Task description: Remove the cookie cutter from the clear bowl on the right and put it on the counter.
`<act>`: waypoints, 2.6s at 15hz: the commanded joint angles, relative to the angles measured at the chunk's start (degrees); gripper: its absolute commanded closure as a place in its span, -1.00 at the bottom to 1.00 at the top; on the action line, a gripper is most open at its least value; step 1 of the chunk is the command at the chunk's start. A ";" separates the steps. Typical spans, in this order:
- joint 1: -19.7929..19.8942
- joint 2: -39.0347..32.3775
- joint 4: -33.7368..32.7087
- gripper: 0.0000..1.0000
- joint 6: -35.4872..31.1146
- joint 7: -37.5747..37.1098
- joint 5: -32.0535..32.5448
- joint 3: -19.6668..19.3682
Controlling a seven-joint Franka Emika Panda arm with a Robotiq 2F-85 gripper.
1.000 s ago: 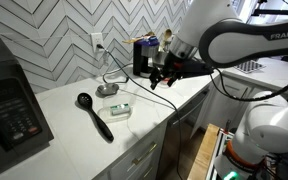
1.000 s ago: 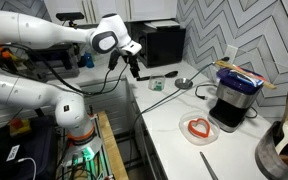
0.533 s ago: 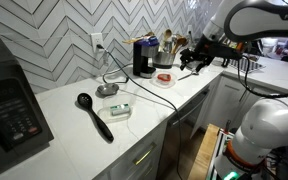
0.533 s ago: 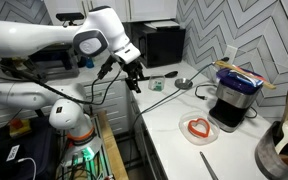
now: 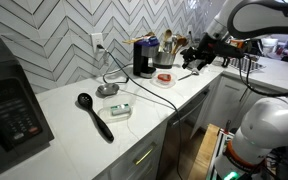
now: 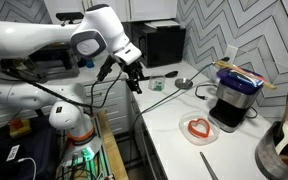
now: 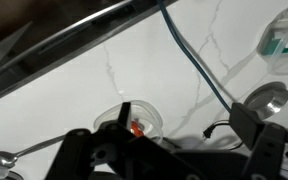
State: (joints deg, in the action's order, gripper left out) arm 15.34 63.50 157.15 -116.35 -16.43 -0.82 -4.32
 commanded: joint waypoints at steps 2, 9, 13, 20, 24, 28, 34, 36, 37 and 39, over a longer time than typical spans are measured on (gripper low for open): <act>-1.28 -8.32 -7.64 -1.00 3.28 15.79 2.00 -10.63; -7.63 -30.43 -25.21 -1.00 5.36 17.04 -3.73 -19.01; -4.73 -42.51 -30.73 -1.00 6.83 16.33 -8.51 -17.88; -3.32 -43.32 -30.31 -1.00 4.86 17.58 -8.38 -16.20; -1.89 -47.18 -27.83 -1.00 -8.05 23.27 -5.27 -16.69; -2.49 -53.18 -26.50 -1.00 -17.69 29.29 -8.13 -17.13; -2.17 -58.13 -26.21 -1.00 -17.16 34.58 -5.22 -14.36; -2.06 -59.28 -25.50 -1.00 -20.25 35.76 -5.05 -13.85; -2.09 -60.02 -25.59 -1.00 -21.00 36.46 -5.28 -13.68; -2.04 -61.39 -25.82 -0.92 -22.85 37.45 -4.79 -13.25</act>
State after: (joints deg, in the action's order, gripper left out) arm 12.67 3.76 130.80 -136.08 18.81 -6.49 -18.31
